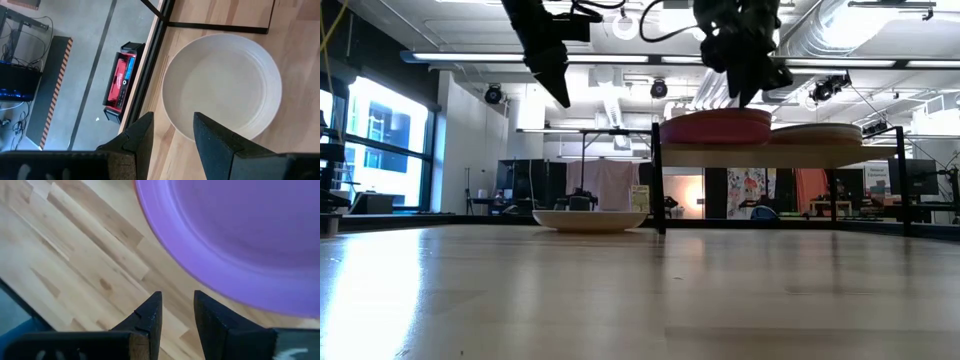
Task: Place and stack plates onto a shelf
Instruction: Stack the purple plate on top of the orange plate on the shelf, then stack the white plate on top of the purple plate on the shelf
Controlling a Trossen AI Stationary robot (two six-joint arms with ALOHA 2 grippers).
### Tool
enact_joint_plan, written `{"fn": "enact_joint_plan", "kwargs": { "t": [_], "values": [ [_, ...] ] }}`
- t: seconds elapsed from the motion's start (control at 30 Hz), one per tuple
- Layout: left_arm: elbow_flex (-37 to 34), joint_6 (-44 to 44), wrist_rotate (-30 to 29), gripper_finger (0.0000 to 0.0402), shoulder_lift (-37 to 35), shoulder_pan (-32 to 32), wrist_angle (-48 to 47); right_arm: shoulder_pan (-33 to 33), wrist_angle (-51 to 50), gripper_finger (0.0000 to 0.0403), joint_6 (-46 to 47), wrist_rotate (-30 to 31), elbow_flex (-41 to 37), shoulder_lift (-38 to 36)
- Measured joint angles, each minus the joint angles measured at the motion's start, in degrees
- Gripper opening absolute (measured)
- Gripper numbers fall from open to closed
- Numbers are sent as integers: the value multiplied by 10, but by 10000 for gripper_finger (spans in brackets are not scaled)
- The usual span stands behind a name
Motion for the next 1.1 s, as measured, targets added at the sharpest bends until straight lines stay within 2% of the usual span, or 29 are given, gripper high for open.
{"fn": "enact_joint_plan", "kwargs": {
  "t": [0.53,0.7,0.83,0.97,1.1],
  "values": [
    [0,-13,0,126,0,0,0,-36,38,92,-4,59,0,17],
    [0,-19,0,126,0,0,-1,-44,37,92,-13,51,0,17],
    [-7,-66,3,126,0,4,-2,-40,37,92,-21,16,0,17],
    [-38,-117,47,126,0,20,-9,-30,37,92,-28,-2,0,12],
    [-79,-165,53,126,0,38,-5,-22,36,92,-35,-16,0,7]
  ]
}}
